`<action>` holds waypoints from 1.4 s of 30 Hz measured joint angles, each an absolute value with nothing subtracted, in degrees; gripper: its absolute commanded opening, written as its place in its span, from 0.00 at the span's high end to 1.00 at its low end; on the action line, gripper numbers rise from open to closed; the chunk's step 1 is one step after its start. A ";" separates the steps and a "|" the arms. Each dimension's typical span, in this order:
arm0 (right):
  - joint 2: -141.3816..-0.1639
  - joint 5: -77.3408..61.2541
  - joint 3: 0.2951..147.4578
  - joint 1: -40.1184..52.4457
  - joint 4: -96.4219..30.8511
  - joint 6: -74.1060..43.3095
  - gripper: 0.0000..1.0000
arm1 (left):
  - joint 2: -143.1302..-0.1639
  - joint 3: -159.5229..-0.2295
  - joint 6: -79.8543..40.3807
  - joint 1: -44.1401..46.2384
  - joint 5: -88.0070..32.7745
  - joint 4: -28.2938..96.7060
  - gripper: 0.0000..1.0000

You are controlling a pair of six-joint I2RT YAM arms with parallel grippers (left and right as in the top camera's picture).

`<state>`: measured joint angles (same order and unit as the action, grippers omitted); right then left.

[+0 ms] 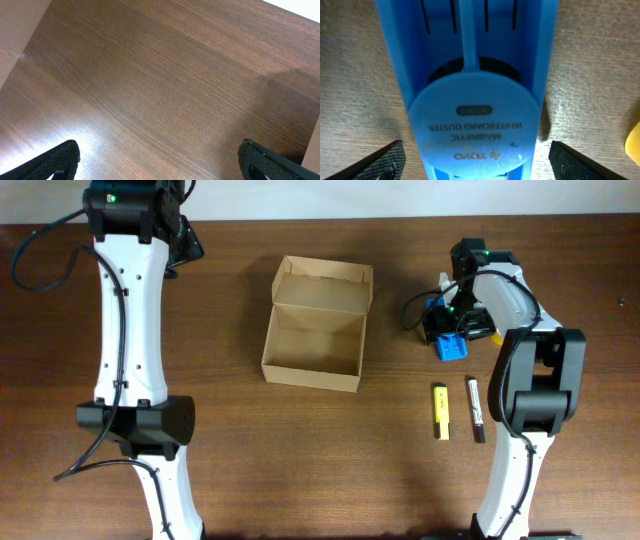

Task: Pack container
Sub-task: 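Lift the left arm away and grasp the blue duster with right gripper, then carry the blue duster with the right gripper over the box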

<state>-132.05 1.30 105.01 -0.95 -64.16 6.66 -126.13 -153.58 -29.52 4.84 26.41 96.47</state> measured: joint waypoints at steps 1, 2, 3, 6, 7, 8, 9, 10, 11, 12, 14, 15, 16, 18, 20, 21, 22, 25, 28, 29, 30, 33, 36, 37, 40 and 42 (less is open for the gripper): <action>-132.07 1.32 105.01 -0.91 -63.96 6.52 0.22 | -126.13 -153.58 -29.52 4.84 26.41 96.47 0.00; -132.07 1.34 105.01 -0.91 -63.86 6.68 0.27 | -126.13 -153.56 -29.52 4.84 26.41 96.47 0.00; -132.07 1.43 105.01 -0.86 -63.77 6.28 0.31 | -126.13 -153.58 -29.52 4.84 26.41 96.47 0.00; -132.07 1.54 105.01 -0.73 -63.75 5.98 0.33 | -126.13 -153.58 -29.52 4.84 26.41 96.47 0.00; -132.07 1.54 105.01 -0.69 -63.77 6.02 0.36 | -126.13 -153.58 -29.52 4.84 26.41 96.47 0.00; -132.07 1.54 105.01 -0.64 -63.75 5.96 0.39 | -126.13 -153.58 -29.52 4.84 26.41 96.47 0.00; -132.07 1.54 105.01 -0.62 -63.75 6.09 0.39 | -126.13 -153.56 -29.52 4.84 26.41 96.47 0.00; -132.07 1.54 105.01 -0.62 -63.77 5.96 0.46 | -126.13 -153.58 -29.52 4.84 26.41 96.47 0.00; -132.07 1.61 105.01 -0.62 -63.79 6.20 0.53 | -126.13 -153.56 -29.52 4.84 26.41 96.47 0.00; -132.07 1.63 105.01 -0.62 -63.83 5.96 0.59 | -126.13 -153.56 -29.52 4.84 26.41 96.47 0.00; -132.07 1.72 105.12 -0.60 -64.07 6.22 0.73 | -126.13 -153.56 -29.52 4.84 26.41 96.47 0.00; -132.07 1.72 105.23 -0.60 -64.27 6.02 0.80 | -126.13 -153.56 -29.52 4.84 26.41 96.44 0.00; -132.07 1.72 105.30 -0.58 -64.45 5.96 0.82 | -126.13 -153.56 -29.52 4.84 26.41 96.47 0.00; -132.07 1.72 105.58 -0.58 -64.73 5.93 0.88 | -126.13 -153.58 -29.52 4.84 26.41 96.44 0.00; -132.07 1.69 105.60 -0.58 -64.88 5.69 0.93 | -126.13 -153.58 -29.52 4.84 26.41 96.47 0.00; -132.07 1.69 105.60 -0.58 -64.93 5.54 0.93 | -126.13 -153.58 -29.52 4.84 26.41 96.47 0.00; -132.07 1.67 105.60 -0.58 -65.04 5.17 0.93 | -126.13 -153.58 -29.52 4.84 26.41 96.47 0.00; -132.07 1.67 105.60 -0.58 -65.43 4.84 0.94 | -126.13 -153.58 -29.52 4.84 26.41 96.47 0.00; -132.07 1.67 105.65 -0.58 -65.98 4.64 0.96 | -126.13 -153.56 -29.52 4.84 26.41 96.47 0.00; -132.05 1.67 105.65 -0.58 -66.06 4.54 0.96 | -126.13 -153.56 -29.52 4.84 26.41 96.47 0.00; -132.05 1.65 105.65 -0.58 -66.06 4.47 0.96 | -126.13 -153.56 -29.52 4.84 26.41 96.47 0.00; -131.87 1.50 105.71 -0.58 -66.67 4.29 0.96 | -126.13 -153.56 -29.52 4.84 26.41 96.47 0.00; -131.61 1.48 106.45 -0.58 -69.01 4.16 0.96 | -126.13 -153.58 -29.52 4.84 26.41 96.47 0.00; -131.48 1.45 107.04 -0.58 -69.78 4.05 0.96 | -126.13 -153.56 -29.52 4.84 26.41 96.47 0.00; -130.67 1.45 110.34 -0.58 -72.25 3.55 0.97 | -126.13 -153.58 -29.52 4.84 26.41 96.47 0.00; -129.78 1.43 113.40 -0.56 -74.35 3.22 0.96 | -126.13 -153.56 -29.52 4.84 26.41 96.47 0.00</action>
